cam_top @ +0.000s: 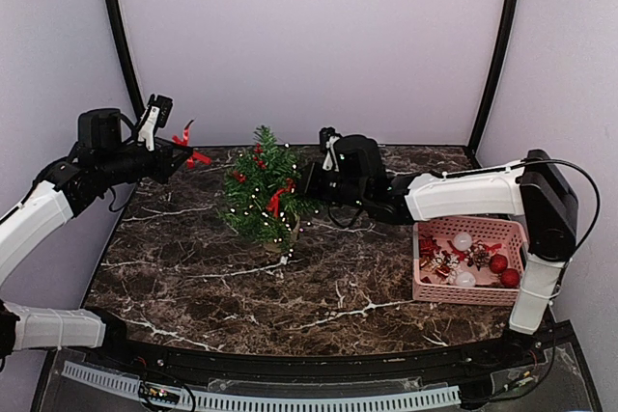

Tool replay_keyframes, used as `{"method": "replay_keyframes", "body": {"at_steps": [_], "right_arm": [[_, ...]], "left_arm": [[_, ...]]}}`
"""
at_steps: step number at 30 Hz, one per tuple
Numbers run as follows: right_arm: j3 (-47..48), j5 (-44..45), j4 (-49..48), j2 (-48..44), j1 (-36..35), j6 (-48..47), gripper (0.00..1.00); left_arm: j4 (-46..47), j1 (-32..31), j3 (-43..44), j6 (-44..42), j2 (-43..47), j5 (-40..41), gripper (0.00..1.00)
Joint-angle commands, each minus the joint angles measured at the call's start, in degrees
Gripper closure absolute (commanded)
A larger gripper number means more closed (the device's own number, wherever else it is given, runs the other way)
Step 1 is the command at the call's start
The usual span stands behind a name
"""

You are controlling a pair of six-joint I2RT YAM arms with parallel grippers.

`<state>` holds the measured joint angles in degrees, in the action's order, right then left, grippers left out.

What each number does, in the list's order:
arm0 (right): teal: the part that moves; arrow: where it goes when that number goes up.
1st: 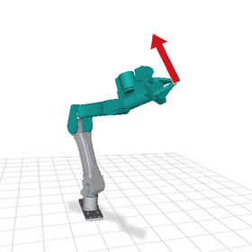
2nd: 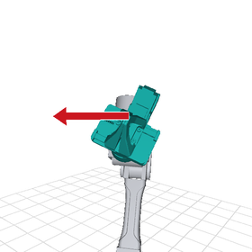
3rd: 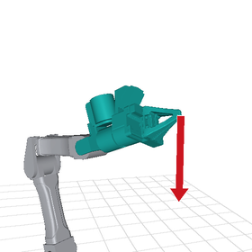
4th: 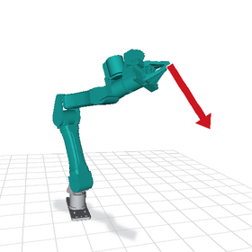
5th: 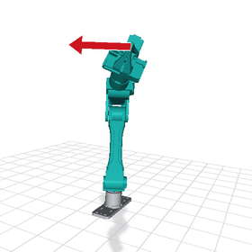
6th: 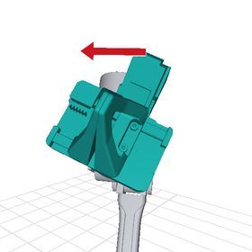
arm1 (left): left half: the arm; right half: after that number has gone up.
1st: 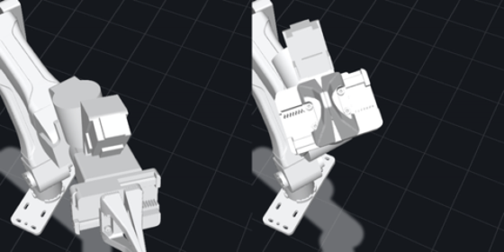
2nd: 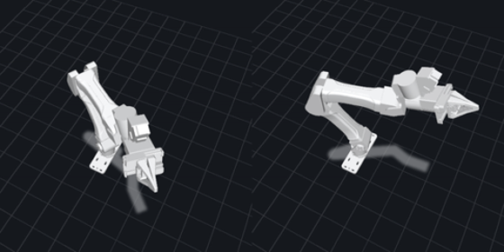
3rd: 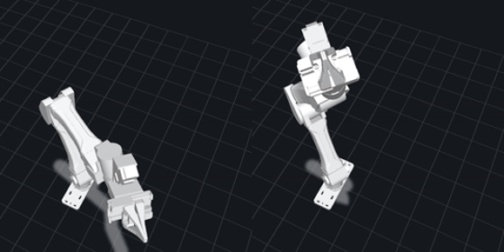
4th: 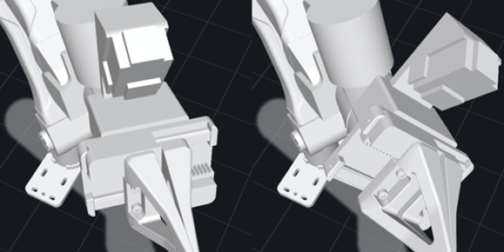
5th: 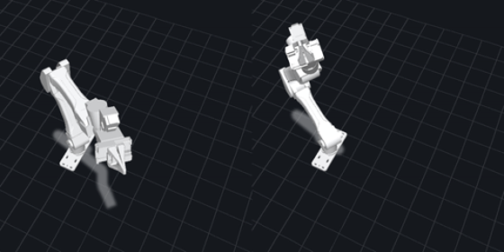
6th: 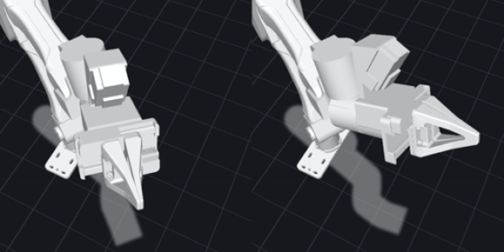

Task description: Decorate the small christmas tree

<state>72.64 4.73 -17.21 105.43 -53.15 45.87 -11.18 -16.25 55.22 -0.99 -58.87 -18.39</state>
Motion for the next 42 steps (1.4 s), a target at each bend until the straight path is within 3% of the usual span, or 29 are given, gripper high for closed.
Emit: {"method": "replay_keyframes", "body": {"at_steps": [1,5,16,25,34,42], "right_arm": [[-0.2,-1.1,-2.0,-0.5,-0.4,0.9,1.0],[-1.0,0.4,-1.2,-2.4,-0.5,0.3,0.99],[-4.5,7.4,2.0,-9.0,-0.4,-1.9,0.66],[-7.6,11.5,2.8,-12.9,-0.4,-2.3,0.52],[-14.2,14.5,5.3,-23.3,1.7,-4.9,0.36],[-14.8,12.8,12.3,-32.8,4.9,-12.2,0.27]], "left_arm": [[1.5,0.3,-1.3,-1.1,0.8,-0.3,1.0],[1.9,0.3,-1.6,-1.0,1.1,-0.6,1.0],[2.0,0.3,-1.7,-1.1,1.5,-0.4,1.0],[2.9,0.3,-2.3,-0.7,1.9,0.0,1.0],[5.7,-0.3,-2.2,6.6,3.8,-8.0,1.0],[7.5,-12.0,-6.0,15.3,7.7,-3.9,1.0]]}}
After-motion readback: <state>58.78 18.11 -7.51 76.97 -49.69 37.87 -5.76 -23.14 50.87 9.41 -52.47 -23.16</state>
